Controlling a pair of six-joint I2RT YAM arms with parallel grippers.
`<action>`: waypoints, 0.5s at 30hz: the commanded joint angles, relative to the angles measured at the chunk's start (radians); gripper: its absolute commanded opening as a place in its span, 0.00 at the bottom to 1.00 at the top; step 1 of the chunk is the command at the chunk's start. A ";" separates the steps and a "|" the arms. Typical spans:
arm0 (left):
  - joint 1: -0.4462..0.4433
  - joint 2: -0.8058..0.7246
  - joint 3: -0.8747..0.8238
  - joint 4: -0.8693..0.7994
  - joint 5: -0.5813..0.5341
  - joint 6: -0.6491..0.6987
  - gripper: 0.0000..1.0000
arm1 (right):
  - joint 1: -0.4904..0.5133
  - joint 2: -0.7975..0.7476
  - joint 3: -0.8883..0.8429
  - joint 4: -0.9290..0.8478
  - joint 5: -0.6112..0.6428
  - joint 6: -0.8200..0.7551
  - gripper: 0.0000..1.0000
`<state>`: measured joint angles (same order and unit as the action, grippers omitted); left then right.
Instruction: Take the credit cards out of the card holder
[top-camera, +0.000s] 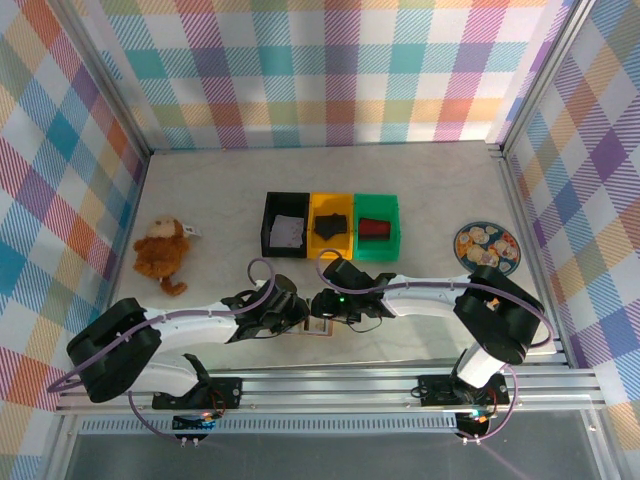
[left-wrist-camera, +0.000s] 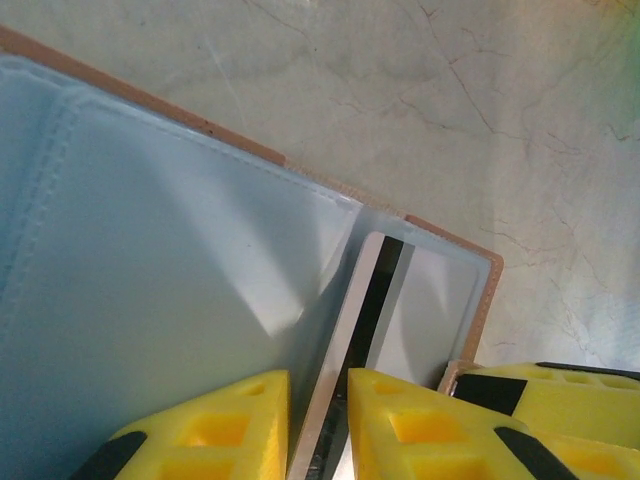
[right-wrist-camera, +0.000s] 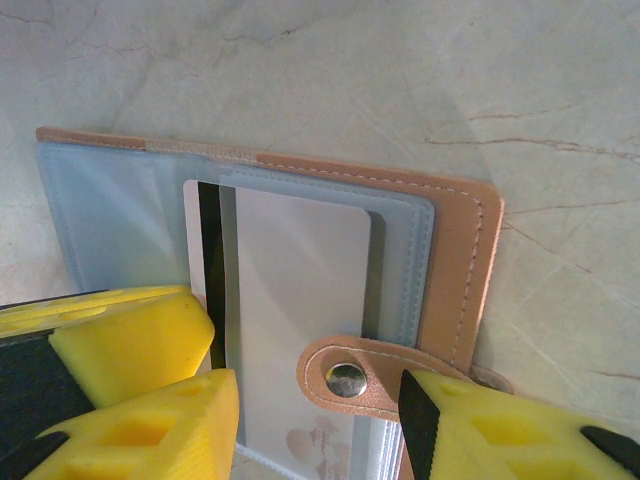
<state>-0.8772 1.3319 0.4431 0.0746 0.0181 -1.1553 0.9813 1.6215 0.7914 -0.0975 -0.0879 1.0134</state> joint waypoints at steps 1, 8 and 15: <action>-0.017 0.020 -0.026 0.008 0.010 0.012 0.22 | 0.007 0.020 -0.024 -0.013 -0.015 0.005 0.49; -0.020 0.013 -0.050 0.057 0.009 0.002 0.15 | 0.007 0.023 -0.034 0.001 -0.018 0.011 0.49; -0.022 -0.010 -0.088 0.102 0.005 -0.018 0.09 | 0.007 0.029 -0.041 0.015 -0.023 0.019 0.49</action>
<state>-0.8814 1.3209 0.3836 0.1699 0.0154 -1.1633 0.9813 1.6215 0.7845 -0.0856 -0.0902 1.0168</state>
